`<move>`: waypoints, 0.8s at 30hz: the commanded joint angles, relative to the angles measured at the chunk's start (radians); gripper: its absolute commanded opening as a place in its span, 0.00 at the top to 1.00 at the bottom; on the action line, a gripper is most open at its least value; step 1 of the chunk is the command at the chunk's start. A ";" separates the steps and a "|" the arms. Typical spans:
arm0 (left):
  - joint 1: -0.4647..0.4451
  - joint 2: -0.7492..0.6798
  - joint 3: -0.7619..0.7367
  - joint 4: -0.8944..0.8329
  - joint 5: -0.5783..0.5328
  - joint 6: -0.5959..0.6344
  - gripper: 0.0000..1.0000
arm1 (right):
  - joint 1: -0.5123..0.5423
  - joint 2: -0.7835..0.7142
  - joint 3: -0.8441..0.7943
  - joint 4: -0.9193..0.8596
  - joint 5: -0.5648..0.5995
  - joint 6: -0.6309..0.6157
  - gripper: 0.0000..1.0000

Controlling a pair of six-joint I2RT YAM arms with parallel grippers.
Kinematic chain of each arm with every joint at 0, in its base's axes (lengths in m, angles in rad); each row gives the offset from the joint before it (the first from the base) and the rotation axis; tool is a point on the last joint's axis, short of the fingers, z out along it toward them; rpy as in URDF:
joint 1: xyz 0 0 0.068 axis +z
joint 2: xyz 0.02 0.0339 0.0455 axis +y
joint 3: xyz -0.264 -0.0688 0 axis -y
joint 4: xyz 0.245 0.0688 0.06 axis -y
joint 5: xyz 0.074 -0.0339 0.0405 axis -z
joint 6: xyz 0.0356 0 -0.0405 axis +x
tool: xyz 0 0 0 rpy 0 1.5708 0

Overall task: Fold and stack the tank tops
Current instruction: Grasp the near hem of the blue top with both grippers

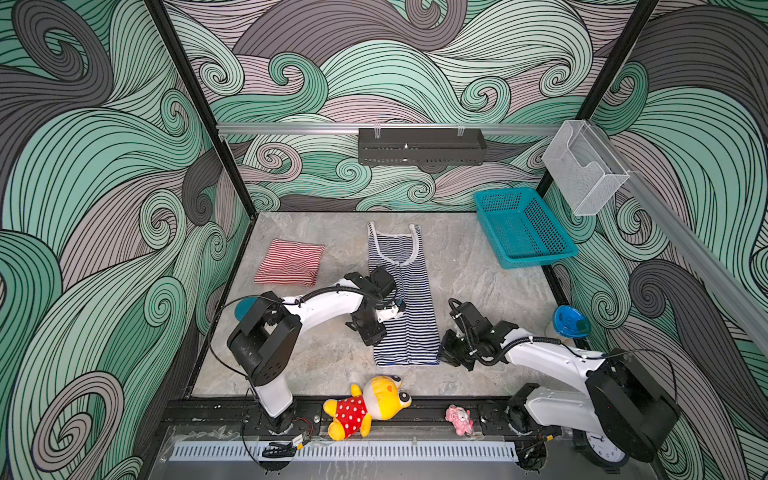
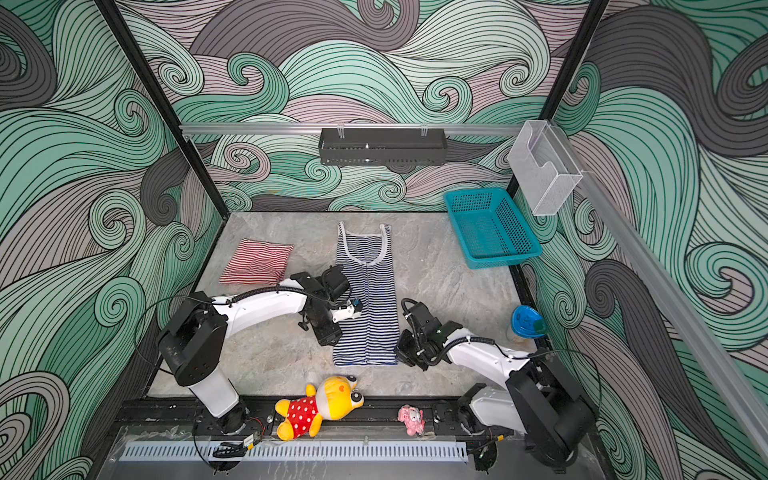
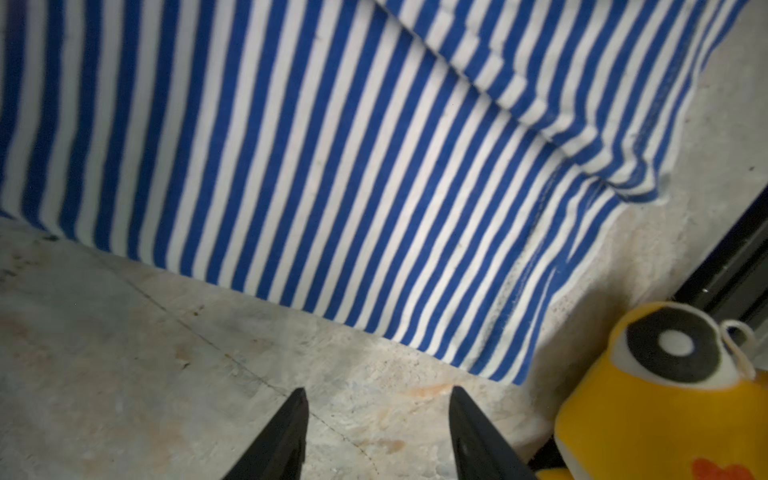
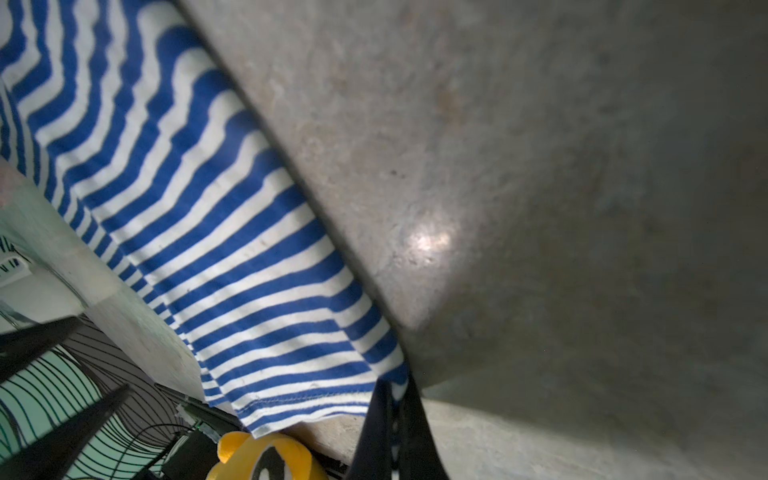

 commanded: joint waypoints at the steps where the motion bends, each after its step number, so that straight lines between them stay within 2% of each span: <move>1: -0.033 -0.032 -0.015 -0.055 0.025 0.025 0.41 | 0.007 0.033 0.054 -0.003 0.021 -0.003 1.00; 12: -0.124 -0.004 -0.023 0.002 0.006 0.003 0.41 | 0.007 0.087 0.136 -0.015 0.021 -0.022 1.00; 20: -0.168 0.026 -0.042 0.006 0.030 0.018 0.41 | 0.006 0.082 0.127 -0.016 0.024 -0.022 1.00; 24: -0.176 0.047 -0.057 0.017 0.007 0.026 0.42 | 0.003 0.073 0.116 -0.008 0.024 -0.017 1.00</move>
